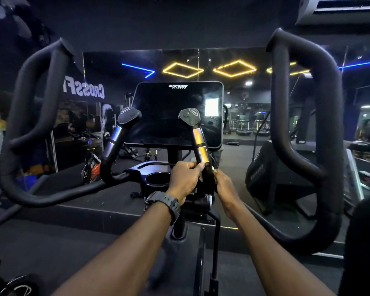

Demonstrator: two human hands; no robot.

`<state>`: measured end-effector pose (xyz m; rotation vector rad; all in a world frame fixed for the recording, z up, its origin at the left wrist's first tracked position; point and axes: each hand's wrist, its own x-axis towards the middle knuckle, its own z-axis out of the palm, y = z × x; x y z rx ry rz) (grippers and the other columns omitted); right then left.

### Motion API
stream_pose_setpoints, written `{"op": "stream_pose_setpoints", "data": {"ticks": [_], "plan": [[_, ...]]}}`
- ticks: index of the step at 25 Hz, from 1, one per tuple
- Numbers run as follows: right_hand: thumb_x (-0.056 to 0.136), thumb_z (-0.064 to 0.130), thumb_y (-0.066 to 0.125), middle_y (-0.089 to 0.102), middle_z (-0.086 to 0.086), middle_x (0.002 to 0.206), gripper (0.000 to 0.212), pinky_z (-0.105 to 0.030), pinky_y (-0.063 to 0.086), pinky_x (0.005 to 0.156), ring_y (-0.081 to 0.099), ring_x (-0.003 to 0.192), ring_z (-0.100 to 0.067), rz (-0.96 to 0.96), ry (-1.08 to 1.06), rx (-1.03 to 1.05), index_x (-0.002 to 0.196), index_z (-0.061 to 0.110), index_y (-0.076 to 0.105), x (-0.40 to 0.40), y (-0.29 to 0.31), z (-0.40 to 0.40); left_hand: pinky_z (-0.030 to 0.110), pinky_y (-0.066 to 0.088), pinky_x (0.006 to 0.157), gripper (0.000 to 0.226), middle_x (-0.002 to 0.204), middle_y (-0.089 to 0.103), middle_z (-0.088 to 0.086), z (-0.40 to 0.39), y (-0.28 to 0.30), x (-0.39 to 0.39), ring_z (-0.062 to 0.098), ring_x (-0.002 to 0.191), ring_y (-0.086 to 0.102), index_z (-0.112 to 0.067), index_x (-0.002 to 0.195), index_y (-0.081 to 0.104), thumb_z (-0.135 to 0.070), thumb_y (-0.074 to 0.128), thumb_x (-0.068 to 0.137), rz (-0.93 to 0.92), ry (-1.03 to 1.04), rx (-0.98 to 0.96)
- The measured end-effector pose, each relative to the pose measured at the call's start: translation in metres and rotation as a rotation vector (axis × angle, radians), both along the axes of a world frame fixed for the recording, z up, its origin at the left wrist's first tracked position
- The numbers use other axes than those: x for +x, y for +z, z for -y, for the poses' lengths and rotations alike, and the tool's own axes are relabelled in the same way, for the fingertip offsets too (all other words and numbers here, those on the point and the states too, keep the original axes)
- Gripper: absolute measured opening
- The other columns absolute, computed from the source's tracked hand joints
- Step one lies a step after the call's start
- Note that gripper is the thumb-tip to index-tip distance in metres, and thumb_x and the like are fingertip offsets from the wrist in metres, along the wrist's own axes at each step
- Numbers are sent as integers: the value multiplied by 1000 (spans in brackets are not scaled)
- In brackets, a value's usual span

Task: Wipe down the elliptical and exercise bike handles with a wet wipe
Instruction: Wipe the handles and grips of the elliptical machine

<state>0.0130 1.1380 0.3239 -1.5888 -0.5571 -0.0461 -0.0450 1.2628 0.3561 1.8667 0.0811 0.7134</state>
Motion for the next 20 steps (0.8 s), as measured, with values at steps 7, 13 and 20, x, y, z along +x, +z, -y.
{"op": "stream_pose_setpoints", "data": {"ticks": [7, 13, 20], "plan": [[94, 14, 43, 66, -8, 71, 32, -26, 47, 50, 60, 60, -16, -235, 101, 57, 85, 4, 72, -15, 42, -3, 18, 42, 58, 37, 69, 69, 7, -4, 4, -6, 7, 60, 59, -3, 70, 71, -29, 63, 94, 33, 81, 199], [98, 17, 35, 71, -4, 81, 38, -29, 46, 53, 61, 67, -14, -378, 116, 70, 90, 13, 72, -14, 43, -7, 34, 55, 92, 39, 107, 71, -8, -27, 62, 10, 6, 98, 67, -26, 131, 58, -36, 62, 93, 192, -123, -174], [100, 22, 44, 63, -11, 69, 38, -34, 50, 67, 58, 60, -19, -473, 66, 115, 100, -7, 69, 7, 84, -20, 48, 56, 90, 16, 90, 77, -4, -48, 89, 39, 20, 93, 72, -25, 92, 76, -35, 65, 87, 179, -93, -264]]}}
